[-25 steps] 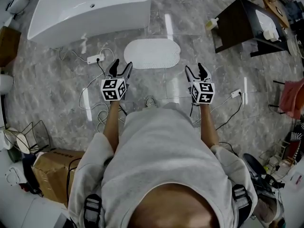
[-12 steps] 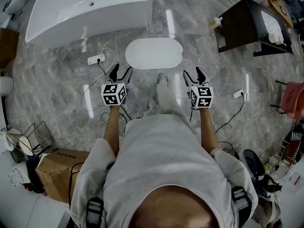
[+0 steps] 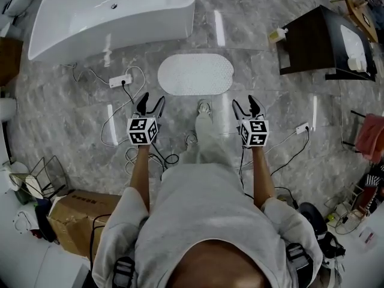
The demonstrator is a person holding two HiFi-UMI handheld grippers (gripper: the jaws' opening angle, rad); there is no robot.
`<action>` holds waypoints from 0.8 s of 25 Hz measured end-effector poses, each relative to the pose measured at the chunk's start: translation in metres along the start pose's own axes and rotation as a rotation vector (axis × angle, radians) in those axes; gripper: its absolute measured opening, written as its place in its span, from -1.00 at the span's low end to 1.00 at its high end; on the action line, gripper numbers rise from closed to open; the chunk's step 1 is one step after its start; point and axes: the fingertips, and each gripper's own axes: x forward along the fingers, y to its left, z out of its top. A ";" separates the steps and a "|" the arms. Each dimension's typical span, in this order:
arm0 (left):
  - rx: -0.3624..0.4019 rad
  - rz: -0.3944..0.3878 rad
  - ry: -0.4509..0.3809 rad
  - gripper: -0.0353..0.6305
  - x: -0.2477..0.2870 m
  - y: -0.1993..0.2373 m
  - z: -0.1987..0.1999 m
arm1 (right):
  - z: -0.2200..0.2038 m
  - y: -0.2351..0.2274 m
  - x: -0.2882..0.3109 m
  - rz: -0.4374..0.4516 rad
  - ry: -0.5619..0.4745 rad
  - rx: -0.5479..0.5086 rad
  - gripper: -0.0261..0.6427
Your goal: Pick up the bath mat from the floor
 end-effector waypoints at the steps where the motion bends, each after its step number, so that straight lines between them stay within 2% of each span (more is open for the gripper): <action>1: -0.002 0.004 0.014 -0.06 0.008 0.002 -0.003 | -0.001 -0.006 0.008 0.004 0.007 0.002 -0.10; 12: -0.129 0.068 0.113 -0.06 0.087 0.029 -0.033 | -0.028 -0.067 0.098 0.040 0.103 0.082 -0.10; 20: -0.138 0.074 0.141 -0.06 0.146 0.038 -0.076 | -0.080 -0.088 0.158 0.054 0.142 0.087 -0.10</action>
